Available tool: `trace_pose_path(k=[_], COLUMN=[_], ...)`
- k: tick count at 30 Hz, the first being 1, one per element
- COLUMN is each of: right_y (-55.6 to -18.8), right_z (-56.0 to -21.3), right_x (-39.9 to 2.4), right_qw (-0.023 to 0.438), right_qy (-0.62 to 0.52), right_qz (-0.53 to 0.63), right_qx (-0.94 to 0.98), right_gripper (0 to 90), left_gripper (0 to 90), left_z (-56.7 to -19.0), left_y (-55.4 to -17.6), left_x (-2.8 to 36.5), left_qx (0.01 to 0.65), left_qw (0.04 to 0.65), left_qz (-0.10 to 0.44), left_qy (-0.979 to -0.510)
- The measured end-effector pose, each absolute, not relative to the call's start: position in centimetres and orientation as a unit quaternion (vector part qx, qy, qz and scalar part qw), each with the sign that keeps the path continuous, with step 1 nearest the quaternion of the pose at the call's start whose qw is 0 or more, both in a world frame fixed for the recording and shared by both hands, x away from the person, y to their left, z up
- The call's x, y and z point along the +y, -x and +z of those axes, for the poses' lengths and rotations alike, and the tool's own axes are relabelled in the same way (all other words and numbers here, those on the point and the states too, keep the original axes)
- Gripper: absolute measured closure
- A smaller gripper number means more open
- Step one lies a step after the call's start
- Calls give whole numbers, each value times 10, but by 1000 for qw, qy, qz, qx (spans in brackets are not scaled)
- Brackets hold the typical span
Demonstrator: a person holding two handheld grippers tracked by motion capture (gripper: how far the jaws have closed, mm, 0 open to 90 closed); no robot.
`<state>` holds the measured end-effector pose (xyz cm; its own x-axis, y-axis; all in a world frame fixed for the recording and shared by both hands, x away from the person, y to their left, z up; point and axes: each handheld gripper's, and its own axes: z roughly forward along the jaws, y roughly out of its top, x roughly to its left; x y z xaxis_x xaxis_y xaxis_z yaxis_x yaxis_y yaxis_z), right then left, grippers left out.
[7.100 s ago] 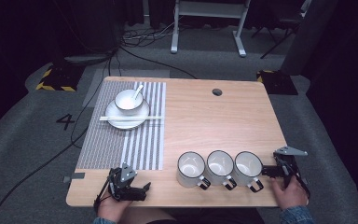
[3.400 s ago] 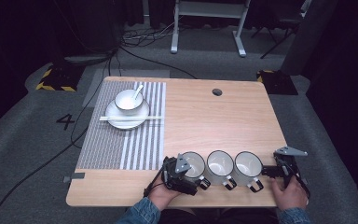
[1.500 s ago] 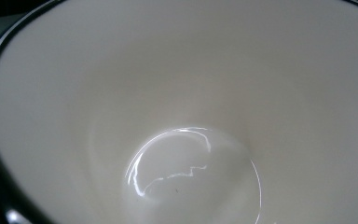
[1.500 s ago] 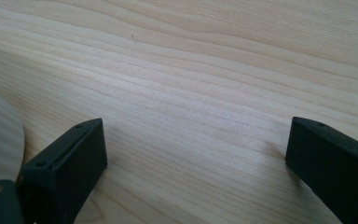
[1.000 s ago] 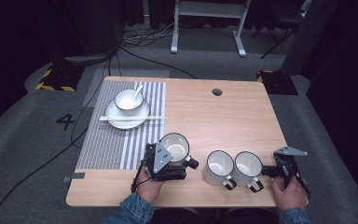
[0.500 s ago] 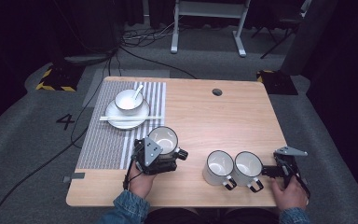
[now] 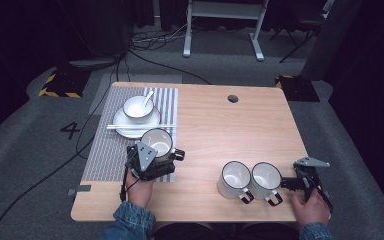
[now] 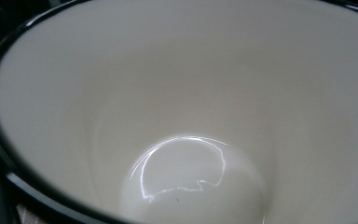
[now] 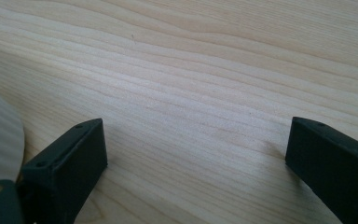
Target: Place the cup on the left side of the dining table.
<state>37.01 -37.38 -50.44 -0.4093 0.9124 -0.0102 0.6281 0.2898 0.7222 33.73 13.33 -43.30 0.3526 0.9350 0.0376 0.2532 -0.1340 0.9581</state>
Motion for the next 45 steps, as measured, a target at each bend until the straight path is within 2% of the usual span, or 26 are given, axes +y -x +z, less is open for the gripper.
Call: trace_pose_path(k=[18,23,33,45], right_y=[-370,-370,-370,-370], right_z=[-504,-504,-504,-504], right_x=[-374,-374,-374,-374], right_qw=[217,217,217,217], right_qy=[-498,-498,-498,-498], right_qz=[327,327,327,327], right_qx=[773,773,773,773], right_gripper=[55,55,55,55], left_gripper=[29,29,29,29], left_z=[-438,-442,-456,-474], left_y=[-349,-356,-377,-398], left_x=[177,179,194,210], left_qx=[521,527,560,587], left_qw=[451,402,373,355], left_qz=[377,400,350,318], left_qy=[-619,-632,-651,-654])
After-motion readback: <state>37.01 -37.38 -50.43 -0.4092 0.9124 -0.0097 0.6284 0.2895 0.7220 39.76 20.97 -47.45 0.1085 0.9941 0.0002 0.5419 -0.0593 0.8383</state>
